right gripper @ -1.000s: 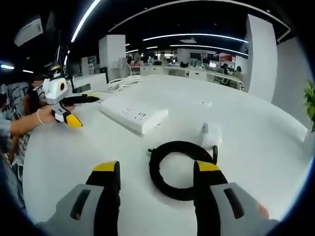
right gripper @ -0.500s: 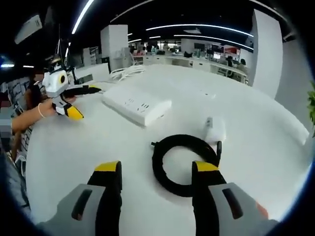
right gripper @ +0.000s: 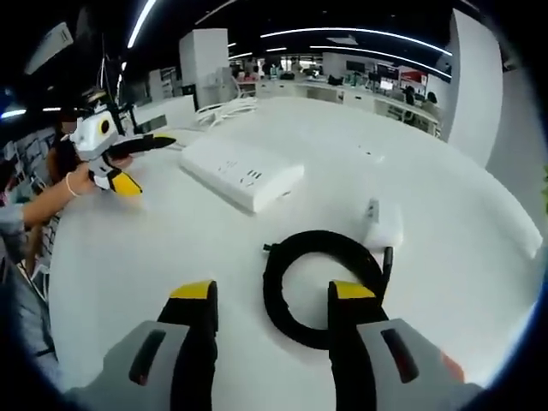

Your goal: Straighten the power strip on the desk, plug the charger into it

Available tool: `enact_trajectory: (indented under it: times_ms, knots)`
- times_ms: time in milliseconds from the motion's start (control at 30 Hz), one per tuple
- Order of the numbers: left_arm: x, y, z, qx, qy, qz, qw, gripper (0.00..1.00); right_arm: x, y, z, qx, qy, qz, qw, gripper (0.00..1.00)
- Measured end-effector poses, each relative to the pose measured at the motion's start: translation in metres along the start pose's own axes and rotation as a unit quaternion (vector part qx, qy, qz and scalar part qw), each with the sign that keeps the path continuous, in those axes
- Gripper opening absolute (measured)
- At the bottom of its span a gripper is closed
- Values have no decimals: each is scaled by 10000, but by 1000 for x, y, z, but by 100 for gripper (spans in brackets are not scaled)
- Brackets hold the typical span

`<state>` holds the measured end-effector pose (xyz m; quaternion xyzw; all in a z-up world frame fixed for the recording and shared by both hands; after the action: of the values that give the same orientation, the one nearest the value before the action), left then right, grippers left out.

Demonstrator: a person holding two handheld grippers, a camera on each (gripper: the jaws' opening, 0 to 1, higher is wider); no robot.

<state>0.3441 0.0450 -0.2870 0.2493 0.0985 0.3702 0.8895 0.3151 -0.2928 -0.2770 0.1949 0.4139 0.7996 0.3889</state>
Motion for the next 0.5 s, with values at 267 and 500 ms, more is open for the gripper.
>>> enact_trajectory:
  times_ms: [267, 500]
  knots:
    - [-1, 4, 2, -38, 13, 1, 10000, 96, 3, -2, 2, 110, 105, 54, 9999, 50]
    - [-1, 8, 1, -5, 38, -66, 10000, 96, 1, -5, 2, 159, 127, 45, 9998, 46]
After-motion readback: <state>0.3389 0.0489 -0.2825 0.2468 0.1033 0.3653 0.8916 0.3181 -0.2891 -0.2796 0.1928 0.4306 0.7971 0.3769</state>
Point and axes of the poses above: the point that each gripper's makers call its tool centre point, and the gripper's own axes: y roughly backward along the fingers, x roughly to its left, z roughly out of its top, the point moved 8 cm from there along y, roughly backward along the fingers, and after that the axes turned 14 degrees about x, right-handed, at the moved point
